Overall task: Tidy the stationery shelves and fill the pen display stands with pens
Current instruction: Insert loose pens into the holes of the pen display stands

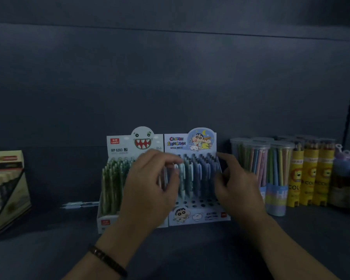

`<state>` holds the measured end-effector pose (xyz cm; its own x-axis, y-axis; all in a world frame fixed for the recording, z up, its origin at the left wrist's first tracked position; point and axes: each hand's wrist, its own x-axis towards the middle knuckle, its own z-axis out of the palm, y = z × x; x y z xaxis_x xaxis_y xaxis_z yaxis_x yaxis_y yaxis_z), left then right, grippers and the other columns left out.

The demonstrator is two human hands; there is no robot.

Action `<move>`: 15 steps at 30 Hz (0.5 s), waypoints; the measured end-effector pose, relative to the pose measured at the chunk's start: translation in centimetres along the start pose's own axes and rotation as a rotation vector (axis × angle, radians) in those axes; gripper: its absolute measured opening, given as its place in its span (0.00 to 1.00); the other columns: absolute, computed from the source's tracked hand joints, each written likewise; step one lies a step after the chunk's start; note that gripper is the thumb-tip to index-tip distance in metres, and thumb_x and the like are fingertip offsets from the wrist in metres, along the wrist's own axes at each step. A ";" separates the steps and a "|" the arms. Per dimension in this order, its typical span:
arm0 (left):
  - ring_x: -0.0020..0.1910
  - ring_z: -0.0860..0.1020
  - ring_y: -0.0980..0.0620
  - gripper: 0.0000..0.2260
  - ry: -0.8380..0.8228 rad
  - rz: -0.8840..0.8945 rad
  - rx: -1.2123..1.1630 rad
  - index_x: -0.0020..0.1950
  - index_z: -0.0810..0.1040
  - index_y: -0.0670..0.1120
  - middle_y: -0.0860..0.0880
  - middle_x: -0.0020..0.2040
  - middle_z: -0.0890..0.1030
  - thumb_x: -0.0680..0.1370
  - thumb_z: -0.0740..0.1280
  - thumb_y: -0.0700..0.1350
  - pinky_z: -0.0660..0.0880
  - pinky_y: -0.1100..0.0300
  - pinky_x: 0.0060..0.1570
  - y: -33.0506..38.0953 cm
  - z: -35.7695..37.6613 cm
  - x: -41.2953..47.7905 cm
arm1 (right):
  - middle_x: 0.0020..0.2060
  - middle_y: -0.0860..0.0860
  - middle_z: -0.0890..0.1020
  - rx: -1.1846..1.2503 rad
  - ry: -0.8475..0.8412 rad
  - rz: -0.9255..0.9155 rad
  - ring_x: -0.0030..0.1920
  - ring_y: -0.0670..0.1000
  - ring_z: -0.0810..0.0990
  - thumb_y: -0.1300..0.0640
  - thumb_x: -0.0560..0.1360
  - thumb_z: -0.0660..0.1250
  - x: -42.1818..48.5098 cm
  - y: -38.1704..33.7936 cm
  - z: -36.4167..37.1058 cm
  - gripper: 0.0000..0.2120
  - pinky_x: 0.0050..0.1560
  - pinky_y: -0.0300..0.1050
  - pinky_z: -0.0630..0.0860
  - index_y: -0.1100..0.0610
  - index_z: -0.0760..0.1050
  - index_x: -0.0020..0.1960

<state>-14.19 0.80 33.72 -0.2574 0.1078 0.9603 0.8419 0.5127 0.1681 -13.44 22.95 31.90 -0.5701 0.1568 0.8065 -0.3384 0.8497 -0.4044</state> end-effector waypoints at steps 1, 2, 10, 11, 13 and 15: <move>0.45 0.76 0.63 0.09 0.040 -0.018 -0.003 0.54 0.83 0.46 0.56 0.48 0.79 0.78 0.74 0.35 0.73 0.69 0.49 0.0 -0.8 0.7 | 0.28 0.46 0.76 -0.007 0.022 -0.016 0.28 0.46 0.76 0.61 0.79 0.68 0.0 -0.3 -0.1 0.21 0.31 0.56 0.78 0.49 0.72 0.71; 0.43 0.75 0.64 0.10 0.069 -0.028 -0.002 0.54 0.82 0.46 0.55 0.48 0.79 0.77 0.73 0.33 0.71 0.72 0.48 0.0 -1.6 1.4 | 0.28 0.46 0.76 -0.015 0.042 -0.038 0.28 0.45 0.76 0.61 0.79 0.68 0.0 -0.7 -0.1 0.19 0.30 0.56 0.78 0.50 0.73 0.68; 0.43 0.75 0.61 0.08 0.011 -0.002 0.206 0.53 0.81 0.48 0.58 0.47 0.76 0.78 0.72 0.35 0.68 0.71 0.45 -8.4 -10.3 2.8 | 0.30 0.46 0.78 0.281 0.073 -0.134 0.28 0.48 0.77 0.57 0.80 0.68 -0.5 -10.5 3.9 0.06 0.30 0.48 0.74 0.46 0.76 0.50; 0.44 0.74 0.61 0.09 -0.030 -0.024 0.254 0.53 0.81 0.49 0.58 0.47 0.76 0.78 0.72 0.36 0.68 0.70 0.45 -10.2 -11.2 2.1 | 0.30 0.47 0.77 0.329 0.047 -0.134 0.28 0.49 0.77 0.57 0.80 0.68 -0.5 -12.0 4.9 0.06 0.30 0.49 0.74 0.46 0.76 0.48; 0.44 0.73 0.60 0.11 -0.115 -0.047 0.345 0.55 0.80 0.51 0.59 0.48 0.76 0.78 0.72 0.37 0.71 0.64 0.46 -13.7 -12.6 0.4 | 0.27 0.49 0.76 0.394 0.005 -0.139 0.28 0.50 0.76 0.56 0.80 0.68 -0.2 -14.5 7.1 0.05 0.30 0.52 0.74 0.48 0.76 0.46; 0.45 0.74 0.57 0.11 -0.205 -0.080 0.429 0.55 0.80 0.54 0.59 0.50 0.78 0.79 0.72 0.39 0.76 0.54 0.48 -16.7 -13.2 -1.8 | 0.27 0.49 0.75 0.425 0.002 -0.125 0.28 0.50 0.75 0.57 0.79 0.68 0.3 -16.1 9.1 0.06 0.31 0.52 0.75 0.48 0.76 0.45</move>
<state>-21.55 -19.23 32.09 -0.4379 0.1972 0.8771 0.5553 0.8266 0.0914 -14.96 4.76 34.75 -0.5037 0.0669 0.8613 -0.6828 0.5800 -0.4444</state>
